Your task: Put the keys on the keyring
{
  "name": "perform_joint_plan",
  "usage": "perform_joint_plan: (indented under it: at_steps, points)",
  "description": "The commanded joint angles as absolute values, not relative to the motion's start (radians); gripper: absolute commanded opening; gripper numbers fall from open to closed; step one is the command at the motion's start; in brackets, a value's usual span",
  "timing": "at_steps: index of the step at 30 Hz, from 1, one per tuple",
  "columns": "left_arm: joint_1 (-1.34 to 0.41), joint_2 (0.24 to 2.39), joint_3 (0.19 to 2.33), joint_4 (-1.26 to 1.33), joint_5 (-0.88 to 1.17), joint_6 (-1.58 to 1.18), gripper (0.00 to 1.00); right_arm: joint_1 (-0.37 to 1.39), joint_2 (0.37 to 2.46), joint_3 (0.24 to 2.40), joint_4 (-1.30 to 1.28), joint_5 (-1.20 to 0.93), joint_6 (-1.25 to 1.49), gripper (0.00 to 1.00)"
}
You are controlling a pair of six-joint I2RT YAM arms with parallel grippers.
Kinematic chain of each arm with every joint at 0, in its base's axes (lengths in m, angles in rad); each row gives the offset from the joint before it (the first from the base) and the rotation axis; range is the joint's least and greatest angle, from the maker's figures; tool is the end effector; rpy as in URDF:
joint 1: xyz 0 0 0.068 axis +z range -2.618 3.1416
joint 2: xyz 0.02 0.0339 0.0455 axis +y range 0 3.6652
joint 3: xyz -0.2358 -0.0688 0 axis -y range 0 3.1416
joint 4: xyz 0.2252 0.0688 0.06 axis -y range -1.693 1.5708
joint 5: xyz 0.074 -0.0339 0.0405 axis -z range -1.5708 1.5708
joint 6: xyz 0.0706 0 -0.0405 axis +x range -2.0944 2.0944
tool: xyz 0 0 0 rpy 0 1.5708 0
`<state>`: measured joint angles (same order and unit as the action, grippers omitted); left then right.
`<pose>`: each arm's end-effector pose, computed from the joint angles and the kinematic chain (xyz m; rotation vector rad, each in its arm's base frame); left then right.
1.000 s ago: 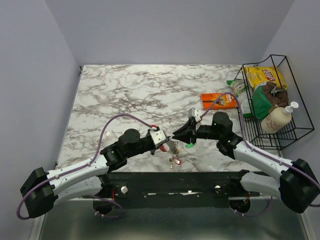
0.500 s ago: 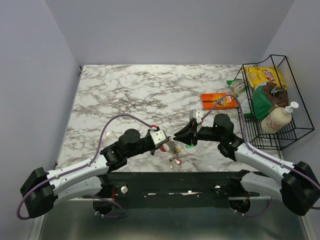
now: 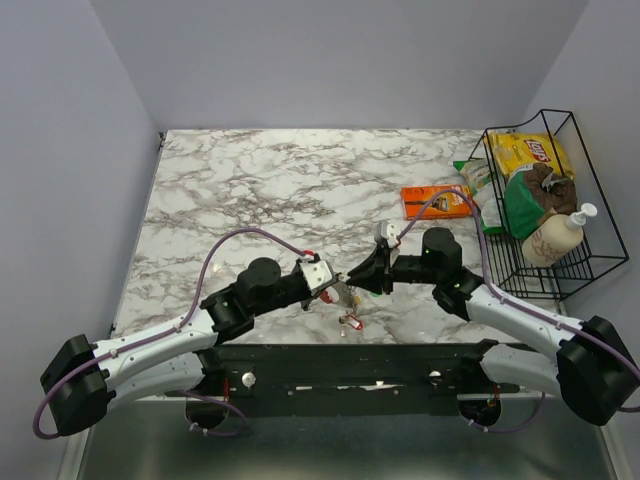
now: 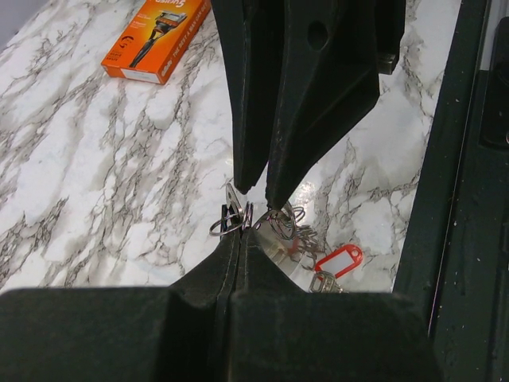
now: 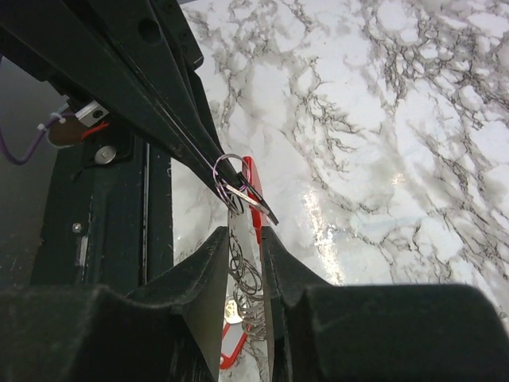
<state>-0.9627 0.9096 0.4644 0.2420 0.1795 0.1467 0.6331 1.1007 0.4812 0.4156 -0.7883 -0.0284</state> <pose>0.1295 -0.2081 0.2278 1.0765 1.4829 -0.7419 0.1740 0.1898 0.2168 -1.1328 1.4677 1.1231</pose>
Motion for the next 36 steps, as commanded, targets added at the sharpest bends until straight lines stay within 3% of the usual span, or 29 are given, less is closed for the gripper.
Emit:
perform_joint_plan:
  at_steps: [1,29,36]
  points:
    - [-0.968,0.896,0.503,0.258,0.167,0.158,0.00,0.629,1.118,0.483,0.425,-0.821,-0.035,0.31]
    - [-0.969,0.920,0.515,0.245,0.186,0.158,0.00,0.629,1.166,0.512,0.560,-0.879,0.054,0.32]
    - [-0.973,0.928,0.525,0.250,0.193,0.156,0.00,0.629,1.186,0.531,0.558,-0.908,0.061,0.25]
